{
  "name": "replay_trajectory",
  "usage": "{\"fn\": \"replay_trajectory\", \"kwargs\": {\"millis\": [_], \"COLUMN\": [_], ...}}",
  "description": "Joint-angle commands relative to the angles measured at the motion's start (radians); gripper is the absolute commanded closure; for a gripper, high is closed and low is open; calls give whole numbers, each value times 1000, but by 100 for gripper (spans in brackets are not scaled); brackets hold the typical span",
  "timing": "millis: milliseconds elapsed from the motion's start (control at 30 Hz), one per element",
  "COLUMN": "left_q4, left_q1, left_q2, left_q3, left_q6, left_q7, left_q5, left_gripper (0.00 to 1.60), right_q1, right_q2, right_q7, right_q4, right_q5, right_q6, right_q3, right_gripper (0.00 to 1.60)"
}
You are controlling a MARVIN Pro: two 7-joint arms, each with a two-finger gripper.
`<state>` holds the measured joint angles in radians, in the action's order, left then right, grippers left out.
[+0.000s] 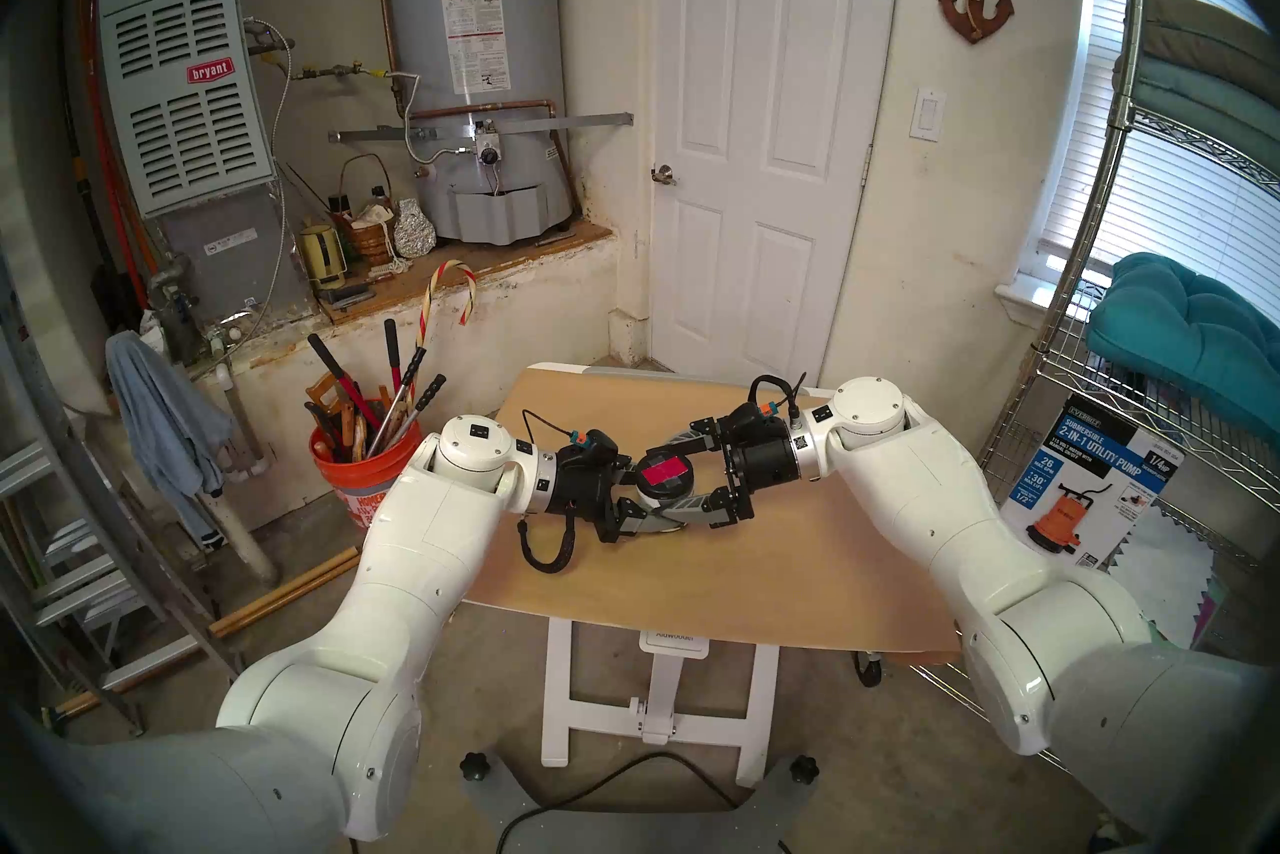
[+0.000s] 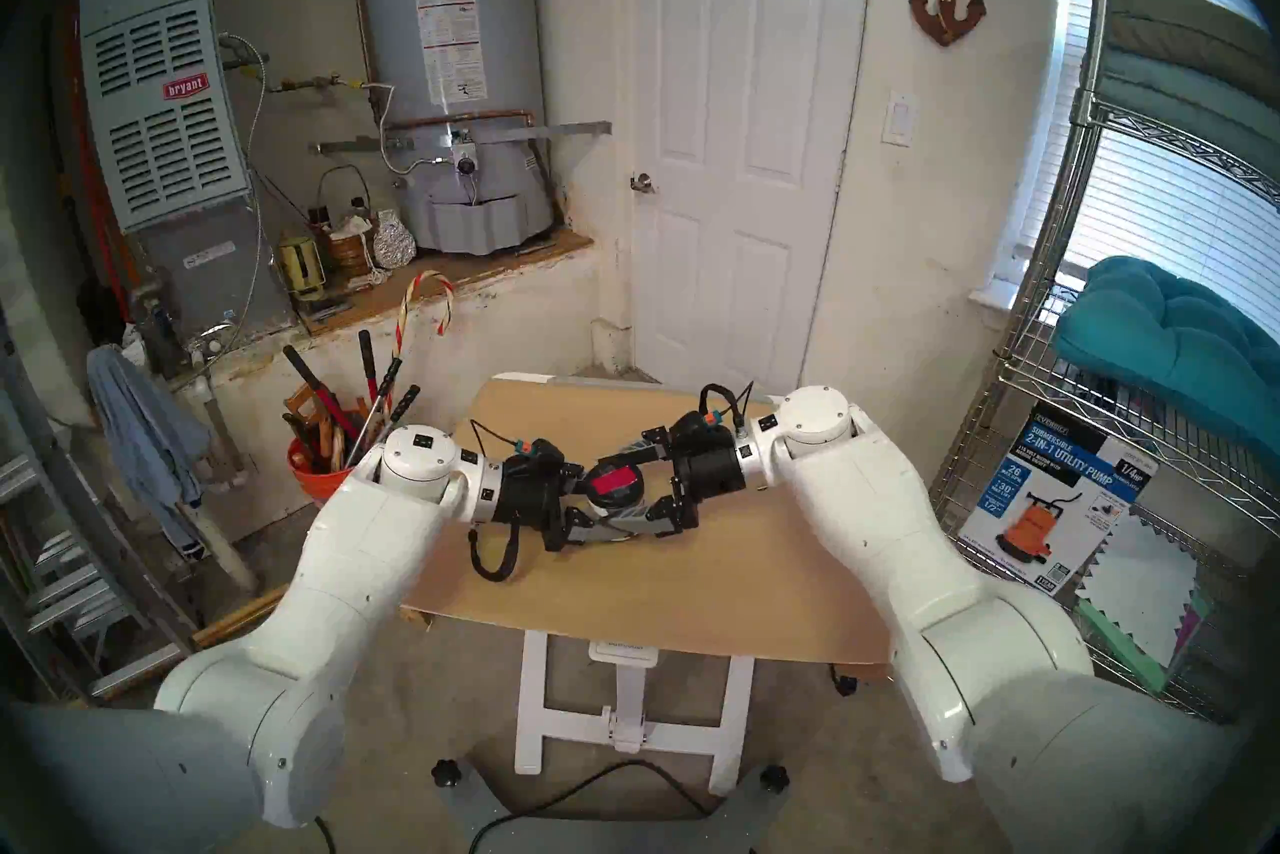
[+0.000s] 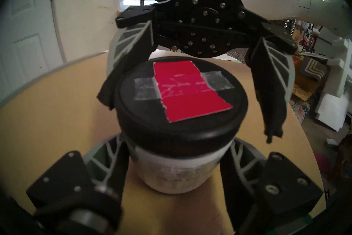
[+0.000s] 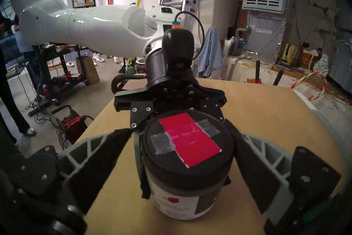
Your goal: Open paint jar
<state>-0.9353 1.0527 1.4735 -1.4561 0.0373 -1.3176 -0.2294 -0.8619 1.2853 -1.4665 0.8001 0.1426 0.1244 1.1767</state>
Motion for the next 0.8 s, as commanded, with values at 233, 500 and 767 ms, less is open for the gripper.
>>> {"fn": "replay_trajectory", "kwargs": {"millis": [233,500,767], "left_q4": [0,13,14], "left_q1": [-30,-39,-41], "left_q2": [4,7,4], "left_q3": [-10,-14,-16], "left_q6": [1,-2,-4], "left_q7": [12,17,33], "left_q5": [-9,-14,-20], "left_gripper": [160,160,160], "right_q1": [-78,-172,-228], "right_q2": [22,32,52], "right_q7": [-17,133,274], "right_q4": [27,126,227], "right_q5": [207,204,172], "right_q6": [-71,-80,-46], "right_q3": [105,192,232], "right_gripper": [0,0,0]}}
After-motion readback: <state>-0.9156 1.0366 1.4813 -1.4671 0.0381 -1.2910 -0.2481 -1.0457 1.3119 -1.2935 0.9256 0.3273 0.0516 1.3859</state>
